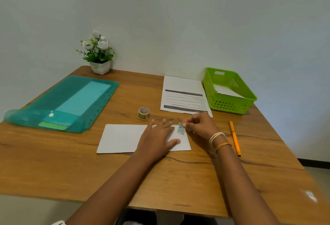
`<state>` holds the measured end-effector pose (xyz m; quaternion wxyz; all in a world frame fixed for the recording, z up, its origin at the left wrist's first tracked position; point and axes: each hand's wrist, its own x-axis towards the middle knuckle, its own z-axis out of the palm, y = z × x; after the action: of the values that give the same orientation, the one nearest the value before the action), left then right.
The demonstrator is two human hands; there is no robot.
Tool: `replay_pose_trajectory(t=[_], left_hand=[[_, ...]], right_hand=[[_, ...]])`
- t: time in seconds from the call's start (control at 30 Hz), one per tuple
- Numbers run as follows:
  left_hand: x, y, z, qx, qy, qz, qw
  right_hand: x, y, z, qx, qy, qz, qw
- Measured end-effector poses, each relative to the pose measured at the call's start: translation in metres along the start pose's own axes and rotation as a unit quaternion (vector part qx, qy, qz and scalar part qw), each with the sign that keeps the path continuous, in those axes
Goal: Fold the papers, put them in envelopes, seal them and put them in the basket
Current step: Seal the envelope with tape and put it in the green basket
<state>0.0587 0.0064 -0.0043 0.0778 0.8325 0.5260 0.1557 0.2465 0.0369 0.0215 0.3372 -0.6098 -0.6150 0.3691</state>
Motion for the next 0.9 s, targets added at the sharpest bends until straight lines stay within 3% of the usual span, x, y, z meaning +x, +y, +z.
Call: replay_pose_trajectory(t=[0.33, 0.7, 0.8, 0.9], left_hand=[[-0.002, 0.002, 0.001, -0.055, -0.003, -0.017, 0.998], [0.001, 0.0, 0.003, 0.002, -0.033, 0.049, 0.998], [0.0, 0.0, 0.004, 0.005, -0.03, 0.046, 0.998], [0.001, 0.0, 0.005, 0.006, -0.031, 0.043, 0.999]], right_hand=[[0.011, -0.002, 0.004, -0.113, -0.004, 0.009, 0.994], [0.013, -0.005, 0.01, -0.167, 0.005, 0.003, 0.986], [0.011, -0.003, 0.013, -0.163, 0.041, 0.01, 0.986], [0.004, 0.006, 0.021, -0.134, 0.142, -0.005, 0.981]])
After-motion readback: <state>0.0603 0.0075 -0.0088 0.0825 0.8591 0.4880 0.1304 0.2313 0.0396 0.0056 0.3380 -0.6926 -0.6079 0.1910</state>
